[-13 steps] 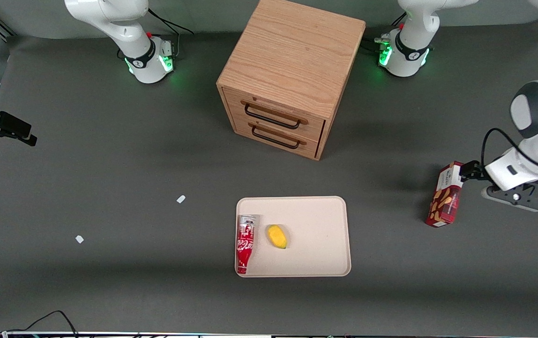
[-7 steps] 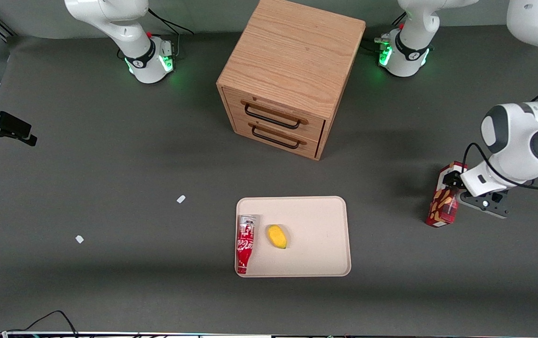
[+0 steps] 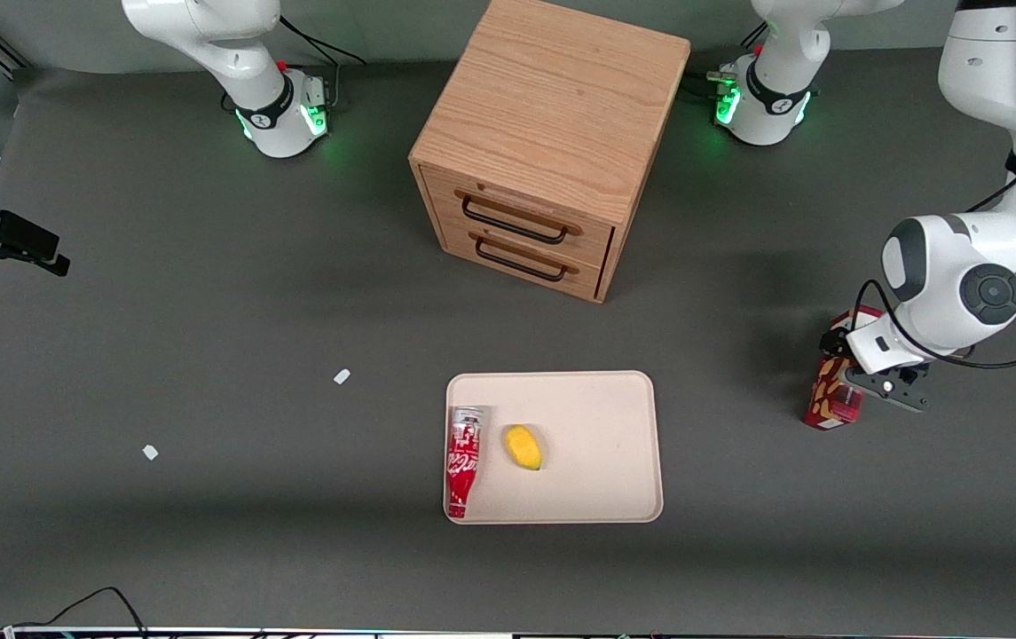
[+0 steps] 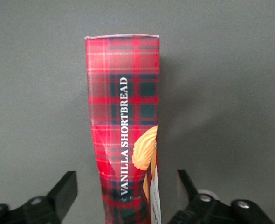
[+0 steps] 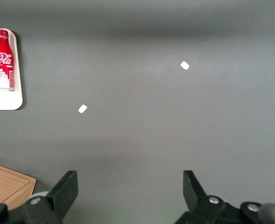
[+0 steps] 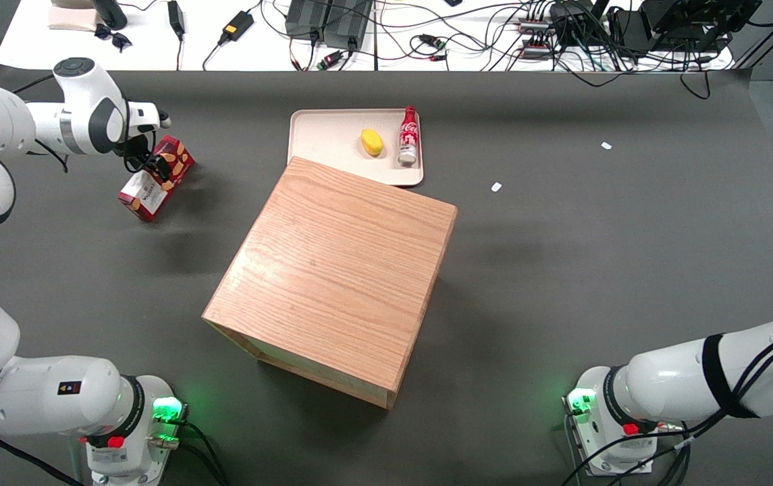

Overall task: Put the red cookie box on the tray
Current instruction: 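Lower the left gripper and close it on the shortbread box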

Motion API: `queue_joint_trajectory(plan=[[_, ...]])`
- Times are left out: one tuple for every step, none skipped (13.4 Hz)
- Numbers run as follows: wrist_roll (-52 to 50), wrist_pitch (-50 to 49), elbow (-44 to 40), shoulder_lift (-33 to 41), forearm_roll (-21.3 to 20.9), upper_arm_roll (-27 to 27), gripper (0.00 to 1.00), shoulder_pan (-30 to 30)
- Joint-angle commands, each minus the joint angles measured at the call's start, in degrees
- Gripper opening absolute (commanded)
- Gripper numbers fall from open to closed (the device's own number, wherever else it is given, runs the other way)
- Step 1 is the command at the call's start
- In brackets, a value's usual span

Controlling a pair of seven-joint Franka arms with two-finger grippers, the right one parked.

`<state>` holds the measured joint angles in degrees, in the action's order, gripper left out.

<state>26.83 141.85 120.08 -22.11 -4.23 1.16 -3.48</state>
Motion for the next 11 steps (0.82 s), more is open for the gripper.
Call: queue_joint_trajectory(plan=[[0.0, 0.4, 0.5, 0.5, 0.2, 0.7, 0.08, 0.9], [-0.1, 0.3, 0.4, 0.3, 0.2, 0.7, 0.0, 1.0], [0.0, 0.1, 0.3, 0.3, 0.3, 0.7, 0.0, 1.0], [-0.1, -0.1, 0.2, 0.3, 0.3, 0.7, 0.0, 1.1], [0.0, -0.2, 0.1, 0.4, 0.4, 0.7, 0.0, 1.1], [0.1, -0.3, -0.1, 0.7, 1.0, 0.7, 0.0, 1.1], [0.1, -0.7, -0.7, 1.2, 1.4, 0.7, 0.0, 1.1], [0.0, -2.4, -1.6, 2.1, 1.5, 0.7, 0.0, 1.3], [-0.1, -5.8, -3.6, 2.7, 1.6, 0.6, 0.0, 1.5], [-0.5, -9.9, -6.4, 3.5, 1.6, 0.6, 0.0, 1.6], [-2.0, -14.4, -9.6, 4.0, 1.6, 0.5, 0.0, 2.2]])
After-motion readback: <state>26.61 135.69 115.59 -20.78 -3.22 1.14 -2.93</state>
